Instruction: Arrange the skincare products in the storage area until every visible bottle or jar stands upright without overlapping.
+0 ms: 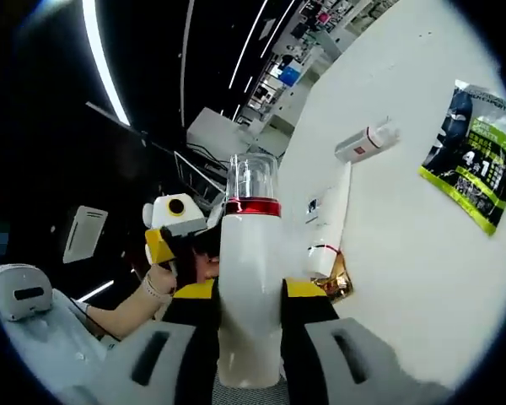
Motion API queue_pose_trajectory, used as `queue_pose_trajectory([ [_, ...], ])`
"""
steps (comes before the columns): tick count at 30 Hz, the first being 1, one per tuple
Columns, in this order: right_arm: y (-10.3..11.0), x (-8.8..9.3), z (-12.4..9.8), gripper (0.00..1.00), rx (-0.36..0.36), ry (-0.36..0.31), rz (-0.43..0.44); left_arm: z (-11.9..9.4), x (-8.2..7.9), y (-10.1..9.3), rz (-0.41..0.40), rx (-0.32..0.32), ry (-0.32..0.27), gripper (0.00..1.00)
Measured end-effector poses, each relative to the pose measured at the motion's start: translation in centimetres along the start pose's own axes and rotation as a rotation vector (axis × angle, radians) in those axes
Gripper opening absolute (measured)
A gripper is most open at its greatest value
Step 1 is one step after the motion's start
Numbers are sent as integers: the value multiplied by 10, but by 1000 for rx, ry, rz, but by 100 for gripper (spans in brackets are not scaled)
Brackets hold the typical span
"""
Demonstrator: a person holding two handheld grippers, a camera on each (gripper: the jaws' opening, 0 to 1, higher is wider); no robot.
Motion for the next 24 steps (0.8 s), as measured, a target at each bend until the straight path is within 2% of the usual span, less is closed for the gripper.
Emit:
queue_pose_trajectory([
  [2, 6, -1, -2, 26, -10, -10, -19, 4, 0, -2, -3, 8, 4, 64],
  [4, 14, -2, -4, 26, -44, -22, -38, 8, 0, -9, -14, 48, 2, 60],
  [8, 27, -1, -8, 26, -108, -34, -71, 12, -3, -21, -18, 107, -19, 45],
  [9, 29, -1, -9, 26, -122, -40, -80, 12, -4, -27, 0, 142, -24, 44],
  [10, 31, 0, -11, 26, -130, -42, -72, 12, -5, -28, -9, 136, -26, 43],
  [11, 32, -1, -12, 26, -135, -50, -83, 12, -5, -32, -9, 161, -21, 42],
  [12, 33, 0, -13, 26, -137, -52, -89, 12, -4, -35, -4, 176, -15, 40],
  [13, 33, 0, -13, 26, -139, -48, -93, 12, -5, -41, 35, 217, -7, 36],
  [16, 35, 2, -13, 26, -135, -28, -138, 14, -6, -43, 35, 216, 1, 32],
  [19, 36, 1, -14, 27, -134, -30, -187, 15, -10, -47, -18, 234, -3, 29],
  [22, 33, 0, -14, 27, -104, -14, -278, 17, -12, -51, -13, 242, -4, 27],
  [24, 31, 2, -15, 27, -90, 22, -322, 20, -10, -53, 32, 249, 26, 27],
])
Point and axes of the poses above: the point that each gripper's makers call its tool centre point, and the gripper's own axes: z roughly forward along the fingers, y roughly to its left, x roughly out of its underside, the point moved 3 cm from there along -z, roughly backward along the fingers, and after that the axes turned 6 degrees about x, right-handed, at the moved point
